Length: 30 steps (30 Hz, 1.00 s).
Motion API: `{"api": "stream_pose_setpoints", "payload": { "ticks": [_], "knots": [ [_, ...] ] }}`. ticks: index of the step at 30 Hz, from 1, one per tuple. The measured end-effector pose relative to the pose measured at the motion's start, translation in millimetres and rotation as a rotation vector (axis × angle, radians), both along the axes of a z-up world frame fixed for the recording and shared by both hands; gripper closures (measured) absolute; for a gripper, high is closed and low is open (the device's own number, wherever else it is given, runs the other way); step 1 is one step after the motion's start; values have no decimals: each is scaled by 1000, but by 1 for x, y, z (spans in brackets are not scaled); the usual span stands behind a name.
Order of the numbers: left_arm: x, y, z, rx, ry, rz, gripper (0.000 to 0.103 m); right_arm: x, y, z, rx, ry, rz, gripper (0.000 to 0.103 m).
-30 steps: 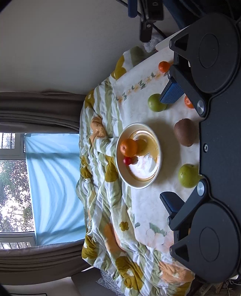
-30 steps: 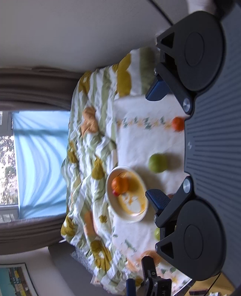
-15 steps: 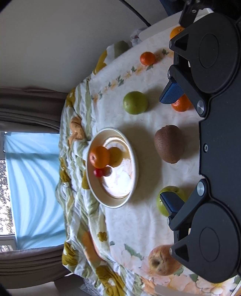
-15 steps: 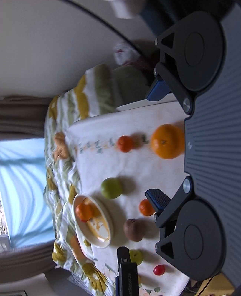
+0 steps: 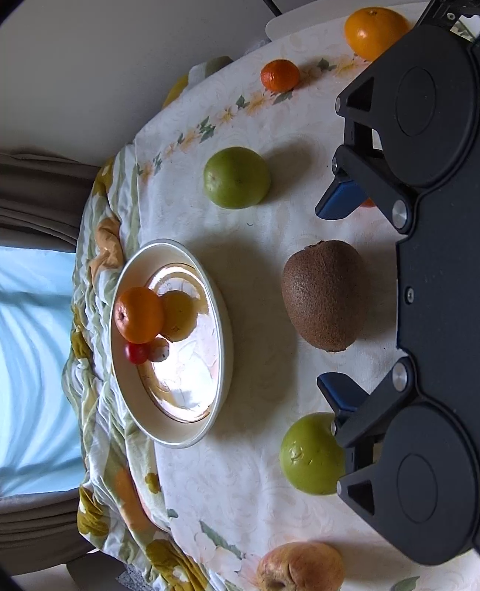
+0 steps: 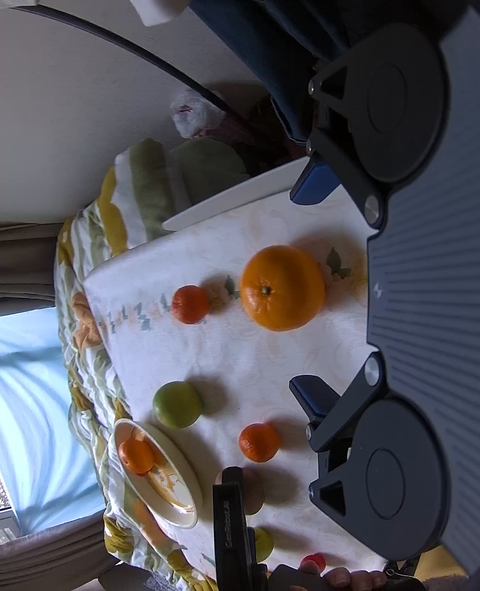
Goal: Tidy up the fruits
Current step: 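Close the left tool around the brown kiwi, then grasp the second large orange with the right tool while the left tool lifts the kiwi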
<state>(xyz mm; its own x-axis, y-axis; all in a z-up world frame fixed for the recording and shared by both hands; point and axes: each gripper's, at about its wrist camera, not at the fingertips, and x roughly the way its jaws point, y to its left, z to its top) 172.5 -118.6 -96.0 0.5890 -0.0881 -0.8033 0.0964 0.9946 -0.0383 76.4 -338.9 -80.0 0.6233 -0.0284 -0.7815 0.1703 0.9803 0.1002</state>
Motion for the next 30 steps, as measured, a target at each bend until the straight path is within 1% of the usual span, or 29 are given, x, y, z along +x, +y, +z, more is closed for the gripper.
{"api": "stream_pose_setpoints", "payload": {
  "ticks": [3,5,7,10,17,25,28,29,30],
  "knots": [
    [3,1,-4,-5,13,12,13,2,1,-5,-5,8,-8,0],
    [6,2,-6,-7,18,13,21,4,-1,-7,1,13,-19,0],
    [7,2,-9,-12,30,13,27,7,-3,-9,8,14,-29,0],
    [7,1,-9,-7,13,-6,33,11,-3,-12,4,18,-31,0],
    [3,2,-8,-6,15,-18,33,17,-1,-15,0,22,-18,0],
    [-9,5,-7,14,8,-35,33,22,-1,-19,-12,38,-14,8],
    [-13,7,-7,9,6,-37,33,24,0,-18,-25,32,-11,14],
    [-15,7,-7,6,5,-37,33,25,1,-18,-29,30,-9,17],
    [-16,7,-7,2,3,-35,33,26,1,-19,-31,28,-8,24]
  ]
}}
